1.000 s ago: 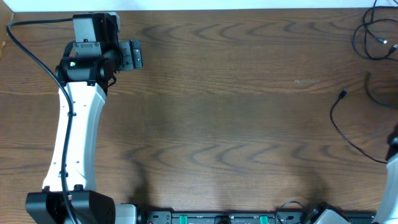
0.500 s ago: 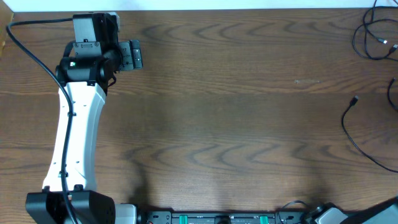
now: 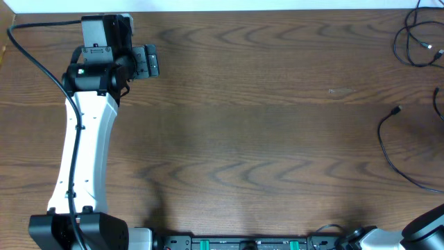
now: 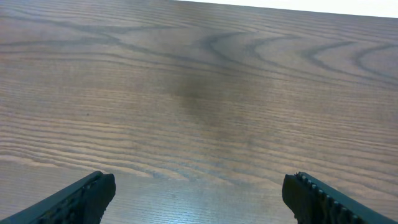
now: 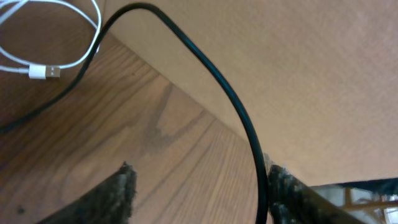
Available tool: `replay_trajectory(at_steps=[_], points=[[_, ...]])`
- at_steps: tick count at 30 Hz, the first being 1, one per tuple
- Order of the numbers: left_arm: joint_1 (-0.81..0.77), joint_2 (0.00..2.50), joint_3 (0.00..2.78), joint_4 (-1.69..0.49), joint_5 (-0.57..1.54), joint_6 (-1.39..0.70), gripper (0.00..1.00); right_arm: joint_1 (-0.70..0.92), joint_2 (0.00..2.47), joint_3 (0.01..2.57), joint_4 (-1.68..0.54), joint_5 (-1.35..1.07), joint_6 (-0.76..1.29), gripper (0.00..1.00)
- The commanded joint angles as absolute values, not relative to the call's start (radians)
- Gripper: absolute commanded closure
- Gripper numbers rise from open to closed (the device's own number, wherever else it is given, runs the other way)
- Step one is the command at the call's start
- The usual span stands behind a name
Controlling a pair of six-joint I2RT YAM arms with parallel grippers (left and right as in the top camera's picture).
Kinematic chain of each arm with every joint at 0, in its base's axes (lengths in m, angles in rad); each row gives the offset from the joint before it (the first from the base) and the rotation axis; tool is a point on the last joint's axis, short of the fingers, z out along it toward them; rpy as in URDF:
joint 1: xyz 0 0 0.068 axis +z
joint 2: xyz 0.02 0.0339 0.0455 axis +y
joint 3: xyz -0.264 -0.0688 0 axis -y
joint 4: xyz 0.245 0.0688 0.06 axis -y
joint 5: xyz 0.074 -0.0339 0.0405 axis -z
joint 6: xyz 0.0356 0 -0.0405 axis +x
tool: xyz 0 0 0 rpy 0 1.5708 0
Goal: Untangle cables
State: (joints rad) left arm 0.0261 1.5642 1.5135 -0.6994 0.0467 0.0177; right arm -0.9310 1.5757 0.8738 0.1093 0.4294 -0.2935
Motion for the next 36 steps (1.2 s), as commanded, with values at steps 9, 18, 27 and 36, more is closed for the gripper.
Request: replay_trajectory(at_steps=[9,18,27,36], points=[[0.030,1.563,1.517,-0.699,0.041,0.002,0.08,-0.935,1.576,0.876,0.094,0.279,-0.240,0.13],[0.030,1.563,1.517,-0.699,0.041,0.002,0.08,-0.905,1.576,0.876,0.023,-0.110,-0.364,0.12],[0.030,1.563,1.517,-0.699,0.041,0.002,0.08,-0.756,1.601,0.876,-0.040,-0.231,-0.306,0.01],[0.030,1.563,1.517,-0.699,0.041,0.002,0.08,-0.582,1.639,0.876,-0.134,-0.272,-0.113,0.01]])
